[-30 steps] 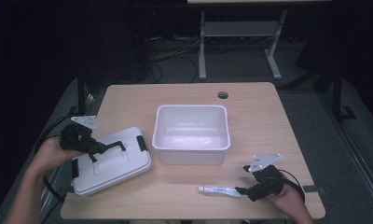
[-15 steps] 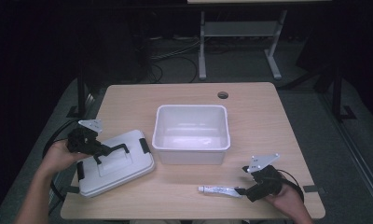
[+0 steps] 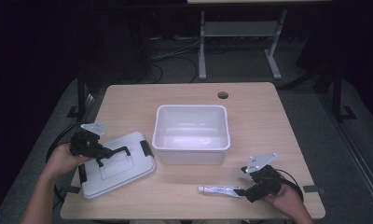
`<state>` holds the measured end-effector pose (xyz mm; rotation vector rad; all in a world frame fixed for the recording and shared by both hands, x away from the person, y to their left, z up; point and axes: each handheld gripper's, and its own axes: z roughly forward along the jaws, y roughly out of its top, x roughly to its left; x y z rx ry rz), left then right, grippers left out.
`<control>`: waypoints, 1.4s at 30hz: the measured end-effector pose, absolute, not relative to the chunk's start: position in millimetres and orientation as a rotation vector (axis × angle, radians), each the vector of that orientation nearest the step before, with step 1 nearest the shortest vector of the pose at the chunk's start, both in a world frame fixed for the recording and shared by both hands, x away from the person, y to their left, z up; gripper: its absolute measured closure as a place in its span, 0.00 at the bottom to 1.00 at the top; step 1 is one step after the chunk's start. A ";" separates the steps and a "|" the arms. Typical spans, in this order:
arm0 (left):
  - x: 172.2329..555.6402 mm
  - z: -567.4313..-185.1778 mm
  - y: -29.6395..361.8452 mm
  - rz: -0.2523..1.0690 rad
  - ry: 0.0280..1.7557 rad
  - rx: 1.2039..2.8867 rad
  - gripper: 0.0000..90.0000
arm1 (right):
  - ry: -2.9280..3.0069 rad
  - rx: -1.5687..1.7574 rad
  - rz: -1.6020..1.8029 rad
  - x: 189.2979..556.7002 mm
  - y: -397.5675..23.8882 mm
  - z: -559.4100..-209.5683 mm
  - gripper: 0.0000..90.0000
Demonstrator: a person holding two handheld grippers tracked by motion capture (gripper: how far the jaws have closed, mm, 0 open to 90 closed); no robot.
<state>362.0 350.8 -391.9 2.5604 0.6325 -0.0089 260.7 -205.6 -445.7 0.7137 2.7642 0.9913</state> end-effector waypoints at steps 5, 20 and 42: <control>358.0 -388.0 350.9 0.026 0.623 2.537 0.89 | 2.780 0.698 0.976 259.5 -201.9 -442.5 0.19; 347.5 -378.3 362.3 0.141 0.678 2.432 0.67 | 2.806 0.633 0.935 258.1 -192.2 -430.3 0.19; 322.3 -380.1 364.4 0.239 0.717 2.356 0.54 | 2.882 0.529 0.867 259.3 -170.7 -422.1 0.21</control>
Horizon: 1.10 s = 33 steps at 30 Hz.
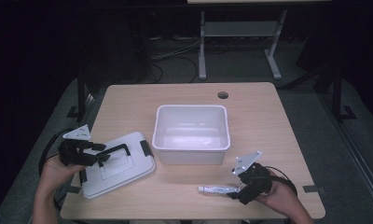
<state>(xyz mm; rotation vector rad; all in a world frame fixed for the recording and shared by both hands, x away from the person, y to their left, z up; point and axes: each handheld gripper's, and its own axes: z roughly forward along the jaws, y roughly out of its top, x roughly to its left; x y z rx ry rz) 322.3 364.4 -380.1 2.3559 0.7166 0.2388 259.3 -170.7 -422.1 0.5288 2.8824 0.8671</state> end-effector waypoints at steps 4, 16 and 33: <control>319.0 -381.7 364.0 0.249 0.729 2.338 0.53 | 2.906 0.490 0.850 259.2 -162.8 -420.6 0.23; 314.7 -379.4 364.1 0.280 0.724 2.337 0.52 | 2.974 0.408 0.789 261.5 -145.1 -426.2 0.33; 310.8 -384.7 361.7 0.296 0.737 2.347 0.45 | 3.034 0.298 0.704 268.4 -122.3 -432.9 0.55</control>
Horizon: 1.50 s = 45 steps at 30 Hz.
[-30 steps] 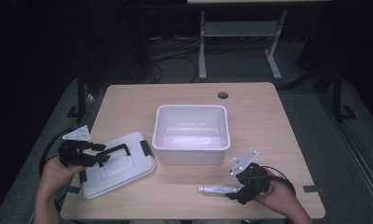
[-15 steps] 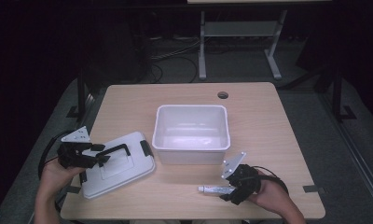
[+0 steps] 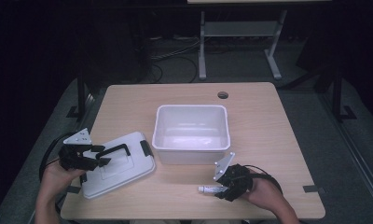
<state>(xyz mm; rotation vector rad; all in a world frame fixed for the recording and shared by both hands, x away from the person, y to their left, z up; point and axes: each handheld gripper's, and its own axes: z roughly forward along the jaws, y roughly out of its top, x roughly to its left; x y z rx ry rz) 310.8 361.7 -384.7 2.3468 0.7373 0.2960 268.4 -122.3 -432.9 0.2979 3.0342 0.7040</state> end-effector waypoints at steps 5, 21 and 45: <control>309.3 -384.5 361.5 0.302 0.736 2.346 0.44 | 3.042 0.282 0.678 268.5 -119.1 -436.0 0.58; 306.4 -384.5 363.8 0.315 0.750 2.341 0.42 | 3.067 0.250 0.632 270.6 -114.5 -440.0 0.71; 305.4 -383.5 368.0 0.326 0.763 2.333 0.41 | 3.085 0.210 0.549 273.0 -108.2 -440.8 0.79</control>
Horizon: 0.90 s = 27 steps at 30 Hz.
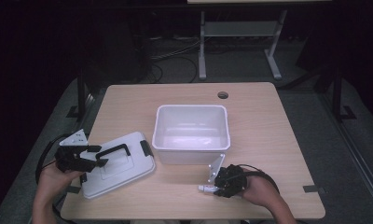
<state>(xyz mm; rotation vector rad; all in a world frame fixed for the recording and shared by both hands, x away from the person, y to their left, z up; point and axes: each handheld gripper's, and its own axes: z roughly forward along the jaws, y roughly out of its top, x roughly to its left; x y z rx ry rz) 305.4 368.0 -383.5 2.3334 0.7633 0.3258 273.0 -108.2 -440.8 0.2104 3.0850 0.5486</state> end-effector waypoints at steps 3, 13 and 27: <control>305.8 -383.9 368.0 0.325 0.769 2.343 0.41 | 3.087 0.191 0.536 274.0 -106.9 -440.4 0.79; 306.6 -384.6 369.3 0.325 0.773 2.337 0.41 | 3.106 0.215 0.533 276.2 -108.2 -436.9 0.79; 306.3 -383.3 371.4 0.332 0.773 2.331 0.39 | 3.093 0.173 0.595 275.8 -107.0 -412.5 0.79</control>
